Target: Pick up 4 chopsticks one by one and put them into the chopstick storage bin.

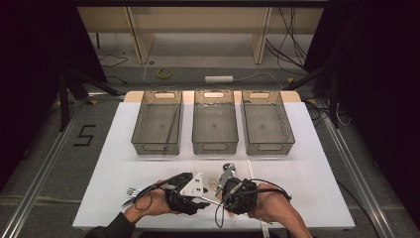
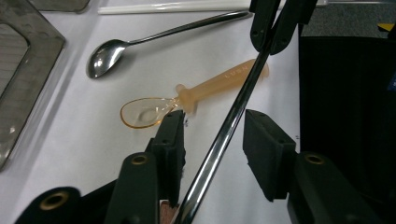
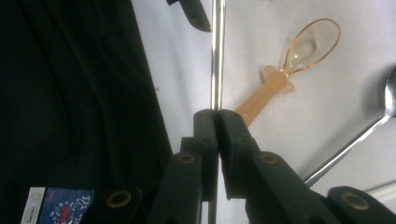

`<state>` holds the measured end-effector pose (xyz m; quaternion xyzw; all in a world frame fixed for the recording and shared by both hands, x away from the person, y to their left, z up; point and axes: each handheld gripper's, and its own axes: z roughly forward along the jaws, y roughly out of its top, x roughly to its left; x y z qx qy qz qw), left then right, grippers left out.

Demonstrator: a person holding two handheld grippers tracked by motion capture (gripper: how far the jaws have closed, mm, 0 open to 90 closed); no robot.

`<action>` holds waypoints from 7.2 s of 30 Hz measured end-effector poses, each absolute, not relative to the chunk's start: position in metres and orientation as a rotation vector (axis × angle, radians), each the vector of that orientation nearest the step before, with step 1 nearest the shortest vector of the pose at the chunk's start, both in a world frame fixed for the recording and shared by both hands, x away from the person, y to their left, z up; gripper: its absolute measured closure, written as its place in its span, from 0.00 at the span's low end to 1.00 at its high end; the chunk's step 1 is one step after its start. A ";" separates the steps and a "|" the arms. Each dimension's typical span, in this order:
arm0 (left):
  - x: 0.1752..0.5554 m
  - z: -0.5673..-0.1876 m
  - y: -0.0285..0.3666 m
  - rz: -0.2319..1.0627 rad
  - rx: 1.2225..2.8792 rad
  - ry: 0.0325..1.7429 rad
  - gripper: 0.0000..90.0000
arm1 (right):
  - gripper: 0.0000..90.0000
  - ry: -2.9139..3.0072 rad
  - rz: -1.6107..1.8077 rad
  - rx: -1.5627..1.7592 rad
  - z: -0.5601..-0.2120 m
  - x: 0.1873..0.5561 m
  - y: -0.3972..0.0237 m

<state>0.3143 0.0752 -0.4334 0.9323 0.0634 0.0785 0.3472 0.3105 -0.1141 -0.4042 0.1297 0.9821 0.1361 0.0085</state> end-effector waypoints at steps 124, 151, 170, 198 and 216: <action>0.485 -0.422 0.213 0.530 1.887 1.480 0.73 | 0.28 2.529 0.816 1.260 -0.433 0.304 -0.236; 0.370 -0.415 0.178 0.458 1.910 1.122 0.23 | 0.42 2.655 0.439 1.333 -0.433 0.332 -0.221; 0.326 -0.426 0.173 0.435 1.911 1.038 0.19 | 0.56 2.725 0.299 1.358 -0.448 0.339 -0.203; 0.319 -0.426 0.172 0.444 1.914 1.032 0.19 | 0.72 2.748 0.246 1.388 -0.452 0.337 -0.201; 0.318 -0.427 0.171 0.439 1.919 1.028 0.19 | 0.88 2.733 0.218 1.385 -0.455 0.338 -0.205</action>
